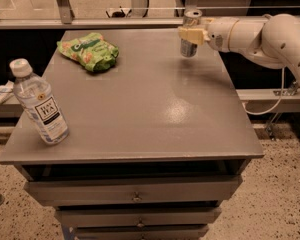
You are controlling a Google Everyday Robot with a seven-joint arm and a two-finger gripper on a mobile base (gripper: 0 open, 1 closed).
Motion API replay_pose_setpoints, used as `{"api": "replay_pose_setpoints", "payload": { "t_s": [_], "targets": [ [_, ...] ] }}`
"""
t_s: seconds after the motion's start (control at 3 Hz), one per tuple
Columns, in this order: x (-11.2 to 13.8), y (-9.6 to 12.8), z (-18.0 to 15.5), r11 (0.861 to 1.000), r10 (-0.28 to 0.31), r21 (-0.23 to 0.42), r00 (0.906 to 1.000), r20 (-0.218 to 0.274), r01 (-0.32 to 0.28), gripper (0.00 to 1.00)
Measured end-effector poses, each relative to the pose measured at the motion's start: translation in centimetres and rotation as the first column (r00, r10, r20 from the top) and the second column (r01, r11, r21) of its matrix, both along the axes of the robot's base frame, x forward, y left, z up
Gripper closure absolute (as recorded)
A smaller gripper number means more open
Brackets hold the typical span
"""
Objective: Pick redbull can
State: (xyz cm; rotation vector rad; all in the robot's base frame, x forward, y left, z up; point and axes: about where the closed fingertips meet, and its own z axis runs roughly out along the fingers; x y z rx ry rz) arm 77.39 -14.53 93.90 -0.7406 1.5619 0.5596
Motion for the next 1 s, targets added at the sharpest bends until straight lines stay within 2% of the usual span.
{"api": "replay_pose_setpoints", "payload": {
  "t_s": [0.33, 0.67, 1.0],
  "targets": [
    [-2.6, 1.5, 3.1, 0.995, 0.083, 0.057, 0.9962, 0.026, -0.085, 1.0],
    [-6.0, 3.2, 5.9, 0.977, 0.18, 0.112, 0.983, 0.038, -0.183, 1.0],
    [-6.6, 3.7, 6.2, 0.971, 0.203, 0.12, 0.9784, 0.037, -0.207, 1.0]
  ]
}}
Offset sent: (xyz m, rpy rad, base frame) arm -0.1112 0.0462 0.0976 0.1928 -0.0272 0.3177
